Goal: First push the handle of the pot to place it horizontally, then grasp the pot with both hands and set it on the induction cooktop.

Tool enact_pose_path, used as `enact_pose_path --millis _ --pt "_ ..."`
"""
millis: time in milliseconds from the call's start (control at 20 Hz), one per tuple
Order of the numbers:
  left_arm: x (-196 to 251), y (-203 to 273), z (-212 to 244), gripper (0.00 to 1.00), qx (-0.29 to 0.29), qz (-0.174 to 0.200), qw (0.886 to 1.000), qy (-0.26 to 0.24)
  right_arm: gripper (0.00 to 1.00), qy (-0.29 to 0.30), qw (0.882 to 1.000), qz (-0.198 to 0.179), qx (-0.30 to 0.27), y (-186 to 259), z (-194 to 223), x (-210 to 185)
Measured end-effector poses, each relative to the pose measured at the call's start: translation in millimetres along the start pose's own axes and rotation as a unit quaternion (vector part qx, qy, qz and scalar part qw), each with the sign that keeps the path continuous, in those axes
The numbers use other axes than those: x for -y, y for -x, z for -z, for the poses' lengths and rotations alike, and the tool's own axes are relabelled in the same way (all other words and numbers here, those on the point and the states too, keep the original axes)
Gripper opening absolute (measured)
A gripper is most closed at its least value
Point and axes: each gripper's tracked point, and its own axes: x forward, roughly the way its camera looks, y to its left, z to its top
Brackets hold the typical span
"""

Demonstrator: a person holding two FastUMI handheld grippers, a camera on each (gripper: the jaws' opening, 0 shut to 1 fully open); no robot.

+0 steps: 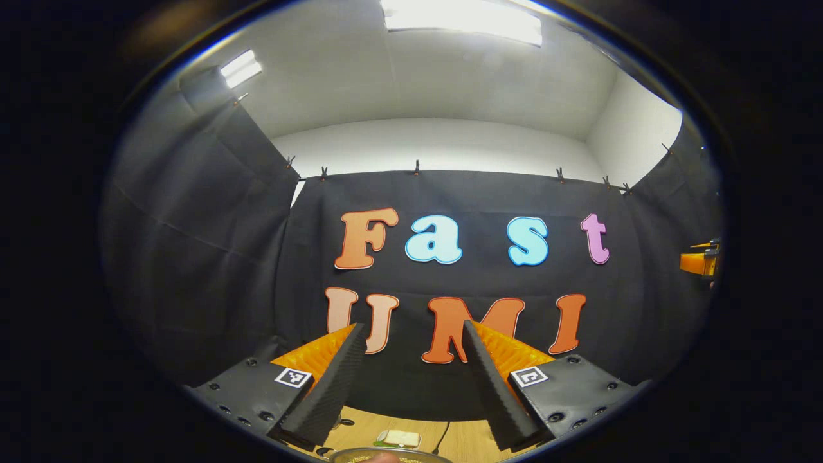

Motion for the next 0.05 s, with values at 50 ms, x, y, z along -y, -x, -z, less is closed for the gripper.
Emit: enact_pose_path --millis 50 --pt "0.8 0.2 0.6 0.96 0.0 0.002 1.0 0.001 0.95 0.001 1.0 0.0 -0.001 -1.2 0.6 -0.3"
